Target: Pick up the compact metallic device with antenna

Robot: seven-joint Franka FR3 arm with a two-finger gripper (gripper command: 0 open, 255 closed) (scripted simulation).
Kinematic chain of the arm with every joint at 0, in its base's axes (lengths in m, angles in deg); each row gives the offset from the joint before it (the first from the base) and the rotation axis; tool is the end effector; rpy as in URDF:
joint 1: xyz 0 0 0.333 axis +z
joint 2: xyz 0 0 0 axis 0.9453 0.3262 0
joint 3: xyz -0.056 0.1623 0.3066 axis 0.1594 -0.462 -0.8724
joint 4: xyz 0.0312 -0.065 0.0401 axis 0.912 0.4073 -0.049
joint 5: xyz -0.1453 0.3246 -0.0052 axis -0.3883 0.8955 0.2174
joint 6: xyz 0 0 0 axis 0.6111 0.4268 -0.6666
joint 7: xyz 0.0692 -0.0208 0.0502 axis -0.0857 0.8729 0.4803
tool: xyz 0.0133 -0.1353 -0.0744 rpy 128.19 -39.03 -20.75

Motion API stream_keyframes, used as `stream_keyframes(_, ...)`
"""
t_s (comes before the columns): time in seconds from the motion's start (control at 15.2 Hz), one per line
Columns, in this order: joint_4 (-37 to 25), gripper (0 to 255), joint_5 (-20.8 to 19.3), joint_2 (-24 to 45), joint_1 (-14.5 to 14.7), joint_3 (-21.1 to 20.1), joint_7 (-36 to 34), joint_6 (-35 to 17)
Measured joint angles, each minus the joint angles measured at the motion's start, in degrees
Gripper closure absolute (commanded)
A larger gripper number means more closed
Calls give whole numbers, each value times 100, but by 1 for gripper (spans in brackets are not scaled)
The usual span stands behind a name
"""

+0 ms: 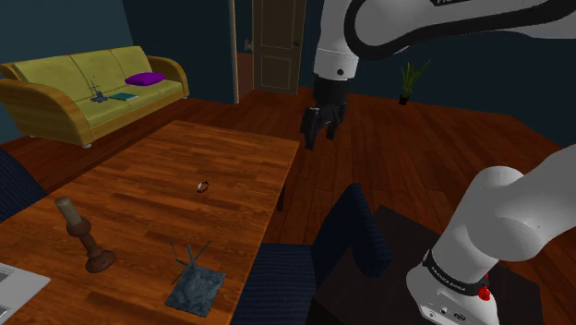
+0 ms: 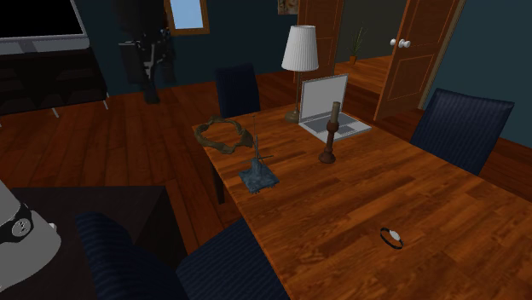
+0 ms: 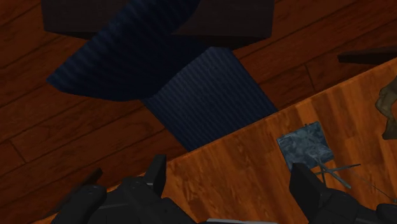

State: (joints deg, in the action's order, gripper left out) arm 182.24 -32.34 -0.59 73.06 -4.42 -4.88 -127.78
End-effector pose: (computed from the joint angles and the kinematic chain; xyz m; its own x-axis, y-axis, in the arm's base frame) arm 0.3307 0.0983 0.5170 0.9998 -0.0218 -0.0050 -0.0220 -0.9988 -0.0445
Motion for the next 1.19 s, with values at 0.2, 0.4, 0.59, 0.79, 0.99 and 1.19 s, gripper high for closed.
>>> stream_keyframes(0.2,-200,0,-46,654,41,-195,-67,-403)
stream_keyframes(0.4,-369,0,-118,1227,104,-408,-191,-754)
stream_keyframes(0.59,-582,0,-250,1835,162,-596,-330,-1081)
stream_keyframes(0.79,-920,0,-446,2484,243,-778,-529,-1317)
stream_keyframes(0.99,-1302,0,-695,3144,335,-903,-710,-1500)
stream_keyframes(1.19,-1730,0,-988,3833,471,-983,-912,-1647)
